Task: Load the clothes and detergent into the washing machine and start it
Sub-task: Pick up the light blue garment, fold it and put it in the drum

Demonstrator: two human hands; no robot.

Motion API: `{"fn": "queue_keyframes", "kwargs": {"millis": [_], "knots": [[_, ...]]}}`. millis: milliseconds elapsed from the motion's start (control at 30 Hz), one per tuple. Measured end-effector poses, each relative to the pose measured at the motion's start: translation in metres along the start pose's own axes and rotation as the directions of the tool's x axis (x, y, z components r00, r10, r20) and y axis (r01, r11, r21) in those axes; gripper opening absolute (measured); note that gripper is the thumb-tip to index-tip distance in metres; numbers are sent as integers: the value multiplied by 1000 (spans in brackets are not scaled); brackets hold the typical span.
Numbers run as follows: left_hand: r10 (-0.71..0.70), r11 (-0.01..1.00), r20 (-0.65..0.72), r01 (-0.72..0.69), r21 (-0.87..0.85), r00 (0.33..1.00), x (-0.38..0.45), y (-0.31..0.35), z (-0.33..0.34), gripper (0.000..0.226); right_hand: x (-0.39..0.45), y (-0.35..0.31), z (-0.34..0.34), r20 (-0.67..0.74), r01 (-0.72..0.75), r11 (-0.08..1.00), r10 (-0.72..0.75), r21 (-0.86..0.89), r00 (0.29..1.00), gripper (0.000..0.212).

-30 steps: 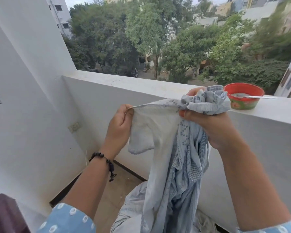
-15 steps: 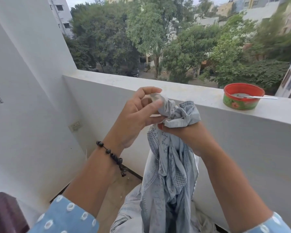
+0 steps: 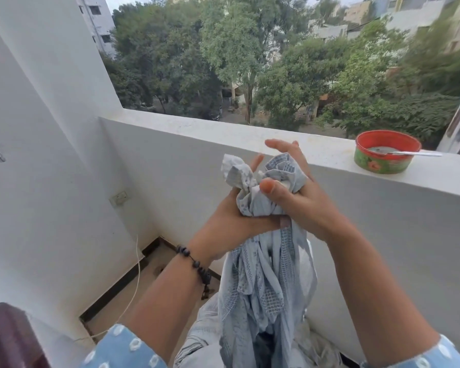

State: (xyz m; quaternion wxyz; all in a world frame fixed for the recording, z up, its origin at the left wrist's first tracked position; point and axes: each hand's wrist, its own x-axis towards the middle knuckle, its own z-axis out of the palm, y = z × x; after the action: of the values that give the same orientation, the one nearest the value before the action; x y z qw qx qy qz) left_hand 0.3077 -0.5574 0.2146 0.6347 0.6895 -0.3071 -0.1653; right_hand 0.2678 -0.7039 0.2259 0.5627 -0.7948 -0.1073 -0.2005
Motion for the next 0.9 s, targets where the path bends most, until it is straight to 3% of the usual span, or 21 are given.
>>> {"fn": "queue_keyframes", "kwargs": {"millis": [67,167,267,333,400,500,600,633,700,767,800,833,867,900], "knots": [[11,997,-154,-23,-73,988,1,-3,3,87,-3,8,-6,48,-75,988,69,135,996,104],[-62,967,-408,-46,-249,911,10,-1,1,72,-16,16,-1,161,-139,988,127,64,979,129],[-188,849,-449,-85,-521,874,17,6,6,59,-29,30,28,308,-181,981,192,-65,932,139],[-292,758,-453,-85,-647,843,19,6,13,56,-34,41,51,155,-194,980,199,-42,968,122],[-357,703,-459,-89,-705,814,18,2,19,47,-34,47,62,-64,-173,982,177,70,982,87],[-322,749,-470,-83,-658,822,15,1,17,40,-30,53,58,-132,-165,983,174,77,976,51],[-152,863,-509,-137,-486,847,7,15,1,58,-25,57,46,-105,-223,975,221,-14,970,36],[-84,918,-551,-151,-368,830,4,21,-9,74,-23,58,41,-98,-257,965,250,-63,963,32],[164,983,-645,-175,48,746,-3,34,-30,91,-19,58,32,-49,-310,937,306,-164,951,23],[490,839,-512,-221,498,705,-11,48,-46,94,-14,55,27,40,-325,903,349,-282,936,11],[547,734,-357,-229,639,757,-12,54,-49,100,-11,53,27,90,-319,890,366,-326,926,6],[494,649,-183,-221,728,850,-12,59,-47,110,-9,50,27,140,-304,880,375,-365,916,2],[344,567,-22,-189,802,939,-13,61,-40,121,-6,45,28,185,-281,867,381,-413,906,7],[151,458,104,-162,874,983,-13,58,-31,131,-4,40,30,225,-257,847,395,-466,891,13]]}}
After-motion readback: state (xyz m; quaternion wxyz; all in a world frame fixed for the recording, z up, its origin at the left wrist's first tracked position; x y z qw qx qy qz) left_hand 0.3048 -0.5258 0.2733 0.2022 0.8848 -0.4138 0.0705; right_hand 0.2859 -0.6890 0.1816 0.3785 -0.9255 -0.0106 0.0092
